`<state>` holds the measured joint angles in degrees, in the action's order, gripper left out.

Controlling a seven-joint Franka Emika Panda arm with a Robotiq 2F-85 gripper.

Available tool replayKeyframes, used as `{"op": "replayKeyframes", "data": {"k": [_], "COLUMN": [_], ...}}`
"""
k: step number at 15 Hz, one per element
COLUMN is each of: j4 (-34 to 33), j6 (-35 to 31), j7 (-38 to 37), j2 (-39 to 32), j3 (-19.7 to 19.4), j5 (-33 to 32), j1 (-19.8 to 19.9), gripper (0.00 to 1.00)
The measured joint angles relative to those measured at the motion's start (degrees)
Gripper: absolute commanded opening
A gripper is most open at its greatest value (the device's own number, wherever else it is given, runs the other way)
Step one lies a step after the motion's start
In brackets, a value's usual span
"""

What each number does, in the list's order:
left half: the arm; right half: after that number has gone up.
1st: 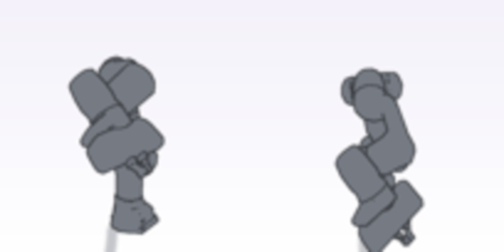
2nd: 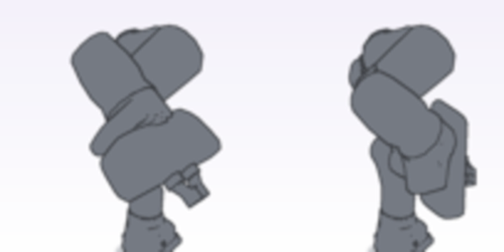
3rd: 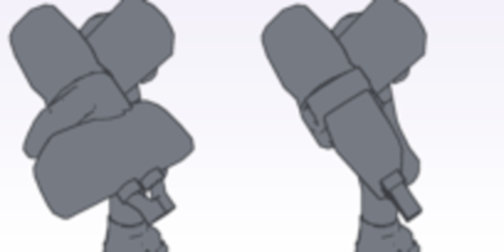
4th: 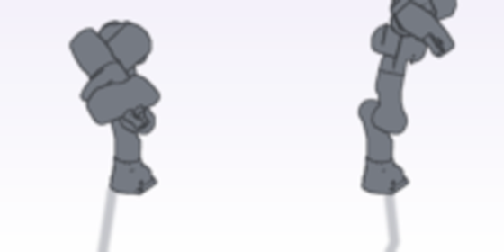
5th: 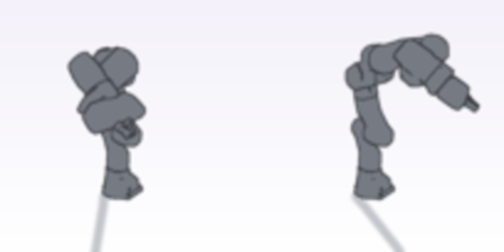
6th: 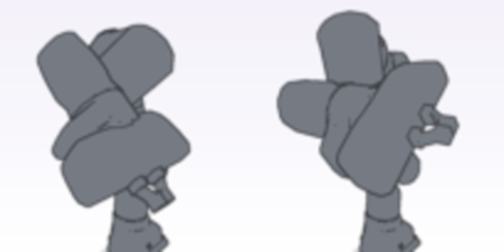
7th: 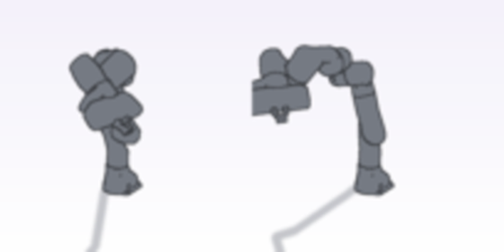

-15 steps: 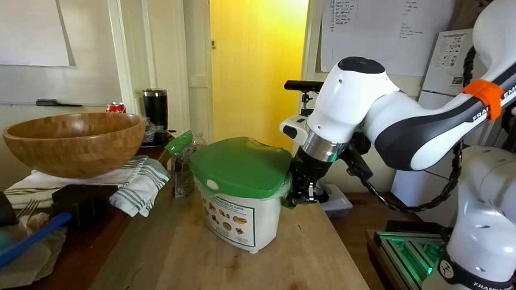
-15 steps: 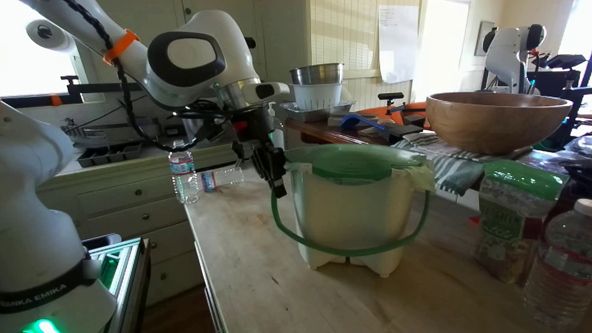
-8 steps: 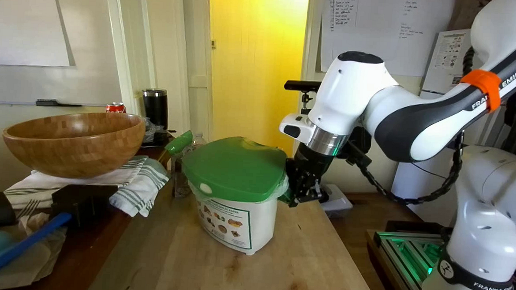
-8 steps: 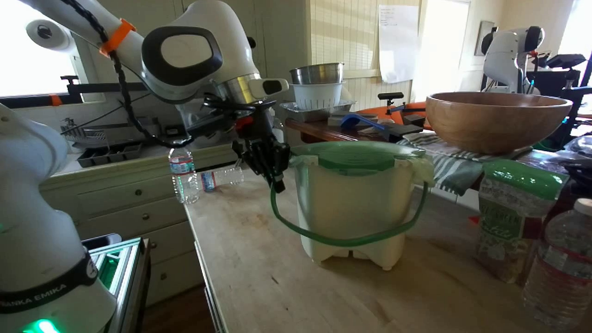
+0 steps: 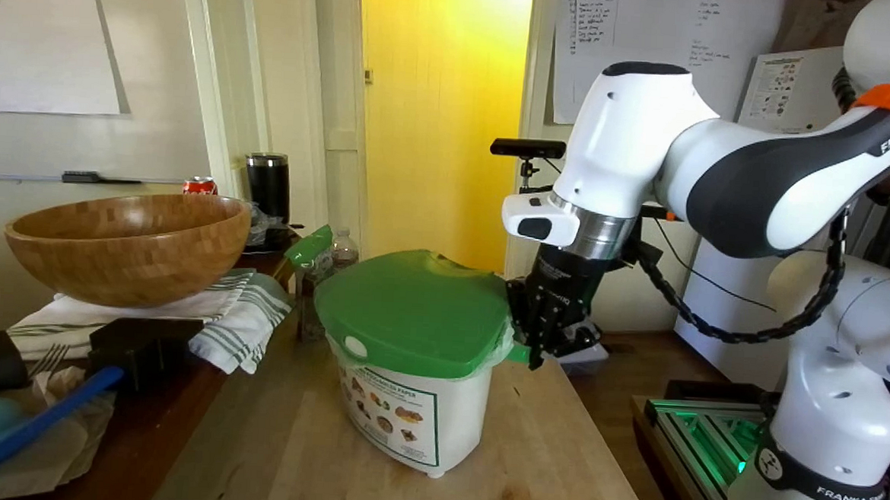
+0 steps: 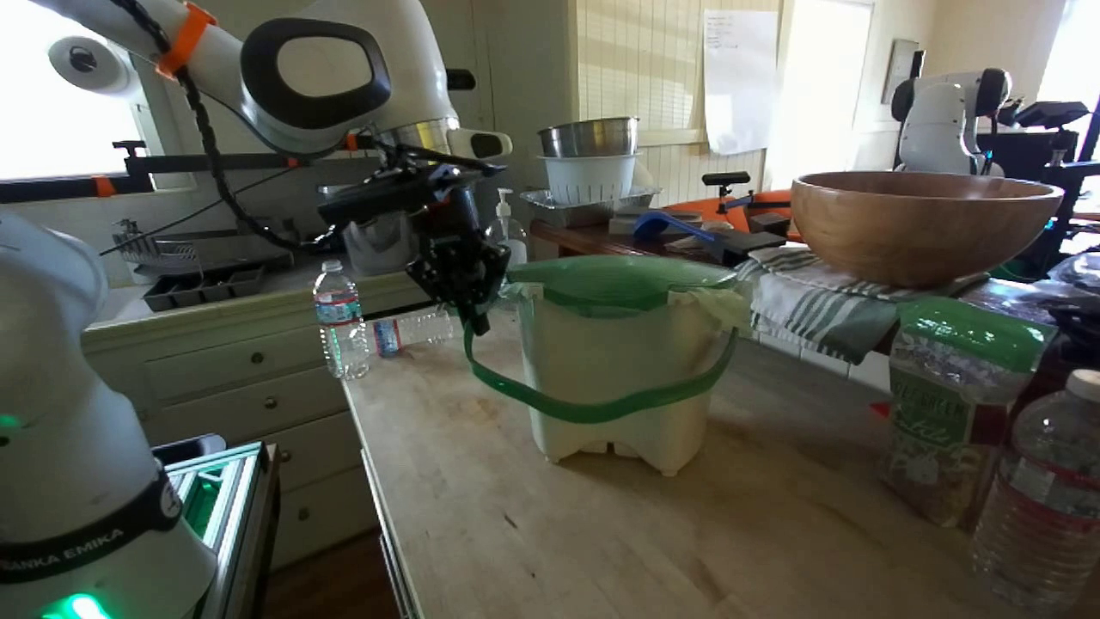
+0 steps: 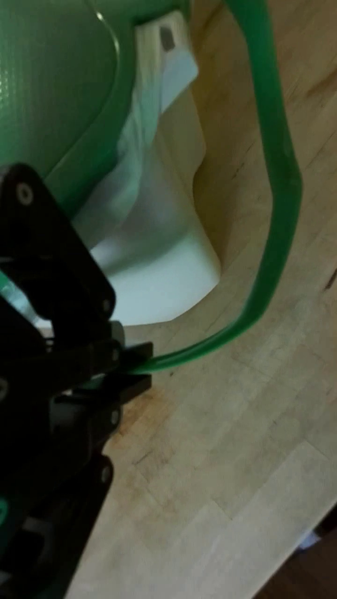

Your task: Push the bucket to the right

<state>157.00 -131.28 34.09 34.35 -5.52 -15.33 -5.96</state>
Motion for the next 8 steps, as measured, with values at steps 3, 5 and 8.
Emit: {"op": "replayKeyframes", "data": {"k": [3,5,8], "j4": [0.0,0.0,0.0], "j6": [8.2,13.5,19.7], "j7": [6.3,11.1,18.3], "j2": [3.9,6.2,8.7], "j3": [-0.6,-1.0,-1.7], "j5": [0.3,0.3,-0.2], "j1": [-1.4,-1.9,-1.9], "gripper": [0.03,0.03,0.03]}}
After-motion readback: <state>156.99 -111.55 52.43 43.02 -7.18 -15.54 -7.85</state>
